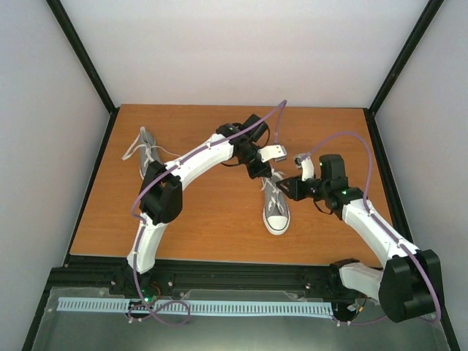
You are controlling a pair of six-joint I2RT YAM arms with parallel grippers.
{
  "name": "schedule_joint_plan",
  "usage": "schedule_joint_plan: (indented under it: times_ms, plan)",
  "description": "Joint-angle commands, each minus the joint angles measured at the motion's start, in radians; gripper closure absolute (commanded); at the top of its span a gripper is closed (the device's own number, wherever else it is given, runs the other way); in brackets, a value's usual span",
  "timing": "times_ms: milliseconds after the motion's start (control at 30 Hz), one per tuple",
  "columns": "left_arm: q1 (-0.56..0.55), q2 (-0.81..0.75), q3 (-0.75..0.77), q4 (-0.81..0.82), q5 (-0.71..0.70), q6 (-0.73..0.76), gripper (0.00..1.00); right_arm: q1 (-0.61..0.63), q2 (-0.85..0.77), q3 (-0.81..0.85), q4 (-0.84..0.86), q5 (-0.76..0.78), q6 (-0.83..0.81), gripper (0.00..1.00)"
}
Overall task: Tie the shoes
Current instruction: Cross the shoelace with the shoelace.
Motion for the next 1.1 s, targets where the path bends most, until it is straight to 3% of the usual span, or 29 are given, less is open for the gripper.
schedule_joint_plan:
  times_ms: [0, 200, 500, 1067]
  plan:
    - [0.002, -0.042, 0.012, 0.025, -0.002, -0.02, 0.99, -0.001, -0.024, -0.086, 0.263, -0.147, 0.06, 0.69]
    - [0.015, -0.025, 0.051, 0.006, 0.052, -0.04, 0.99, -0.001, 0.145, -0.138, 0.457, -0.184, 0.128, 0.75]
    - [0.017, -0.008, 0.064, -0.011, 0.087, -0.024, 0.99, -0.002, 0.186, -0.207, 0.69, 0.028, 0.055, 0.78]
    - [0.051, 0.065, 0.144, -0.042, 0.147, -0.023, 0.99, 0.032, 0.328, -0.193, 0.852, 0.101, -0.063, 0.75]
